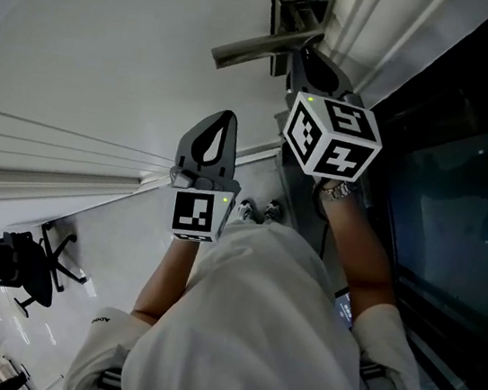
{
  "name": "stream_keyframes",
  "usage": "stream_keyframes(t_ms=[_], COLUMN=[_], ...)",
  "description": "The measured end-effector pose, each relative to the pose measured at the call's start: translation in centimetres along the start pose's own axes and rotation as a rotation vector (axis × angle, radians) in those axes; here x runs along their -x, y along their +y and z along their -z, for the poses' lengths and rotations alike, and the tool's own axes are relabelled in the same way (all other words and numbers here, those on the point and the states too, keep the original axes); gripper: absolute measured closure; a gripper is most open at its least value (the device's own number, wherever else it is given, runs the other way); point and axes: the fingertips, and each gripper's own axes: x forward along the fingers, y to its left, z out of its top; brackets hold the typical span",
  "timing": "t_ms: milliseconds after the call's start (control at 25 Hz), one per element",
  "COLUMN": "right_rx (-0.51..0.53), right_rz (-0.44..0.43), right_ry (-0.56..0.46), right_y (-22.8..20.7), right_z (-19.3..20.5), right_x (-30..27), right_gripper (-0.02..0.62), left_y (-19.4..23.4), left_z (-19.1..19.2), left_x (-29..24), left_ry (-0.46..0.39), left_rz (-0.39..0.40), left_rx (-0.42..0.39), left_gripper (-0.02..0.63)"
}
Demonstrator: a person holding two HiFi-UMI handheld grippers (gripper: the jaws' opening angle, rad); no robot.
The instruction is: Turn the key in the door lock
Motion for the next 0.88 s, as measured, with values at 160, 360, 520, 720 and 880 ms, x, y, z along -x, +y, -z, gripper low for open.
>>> stream_keyframes(t_ms=[160, 360, 520, 720, 880], right_rx=[-0.234, -0.407, -0.421, -0.252, -0.068], right_rz=[-0.041, -0.063, -0.075, -0.133, -0.155], right_ry=[-0.013, -0.021, -0.023, 0.031, 0.043], right_y=[-0.29, -0.52, -0.49, -0.02, 0.39], right_z=[0.0, 0.15, 0.15, 0.85, 0.79], right_x=[0.07, 0.0, -0.05, -0.12, 0.61], right_gripper=[0.581, 0.58, 0.58, 0.574, 0.51], left_y=[0.05, 0.59, 0.39, 0.09, -0.23], left_z=[0.16, 0.36, 0.58, 0.76, 0.65], left_x=[0.13, 0.21, 0.26, 0.22, 0.15], left_ry=[0.009, 0.014, 0.018, 0.019, 0.012], left_rz=[-0.005, -0.024, -0.026, -0.024, -0.016], left_rx=[-0.003, -0.003, -0.006, -0.001, 0.008], left_gripper=[0.597, 0.597, 0.597, 0.597, 0.597])
